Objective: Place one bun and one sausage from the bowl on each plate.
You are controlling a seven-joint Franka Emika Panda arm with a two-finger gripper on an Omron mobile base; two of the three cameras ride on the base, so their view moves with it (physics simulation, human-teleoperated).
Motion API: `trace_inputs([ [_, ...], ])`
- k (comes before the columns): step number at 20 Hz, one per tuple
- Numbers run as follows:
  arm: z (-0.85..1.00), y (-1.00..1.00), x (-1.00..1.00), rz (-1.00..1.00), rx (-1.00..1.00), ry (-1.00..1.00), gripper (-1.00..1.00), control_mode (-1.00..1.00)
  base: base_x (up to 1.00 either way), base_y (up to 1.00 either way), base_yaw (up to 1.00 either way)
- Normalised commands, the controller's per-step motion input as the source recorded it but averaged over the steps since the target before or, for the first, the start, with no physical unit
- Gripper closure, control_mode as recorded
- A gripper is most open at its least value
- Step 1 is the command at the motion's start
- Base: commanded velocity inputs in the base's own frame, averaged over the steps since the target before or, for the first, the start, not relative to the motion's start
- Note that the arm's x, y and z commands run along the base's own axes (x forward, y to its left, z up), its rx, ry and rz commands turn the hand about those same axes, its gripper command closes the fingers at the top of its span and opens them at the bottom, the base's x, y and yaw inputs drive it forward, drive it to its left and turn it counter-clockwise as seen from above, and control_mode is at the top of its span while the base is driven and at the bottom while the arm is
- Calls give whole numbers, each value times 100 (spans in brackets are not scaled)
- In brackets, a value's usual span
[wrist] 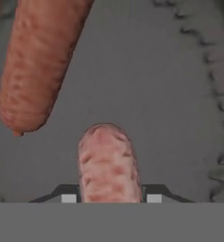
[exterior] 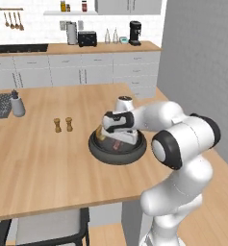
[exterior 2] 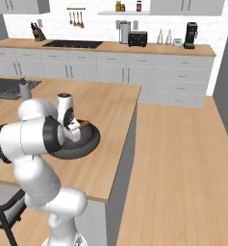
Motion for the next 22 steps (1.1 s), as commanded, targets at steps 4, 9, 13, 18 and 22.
trace_inputs([
  [4, 84, -25, -8, -3, 0, -22, 100, -100, 0, 0, 0],
  [9, 100, -13, 0, 0, 0, -8, 100, -100, 0, 0, 0],
  [13, 100, -13, -8, 0, 0, 2, 100, -100, 0, 0, 0],
  [18, 98, -3, -68, 0, -8, 26, 100, -100, 0, 0, 0],
  [22, 53, -16, -84, 0, -11, 37, 100, -100, 0, 0, 0],
])
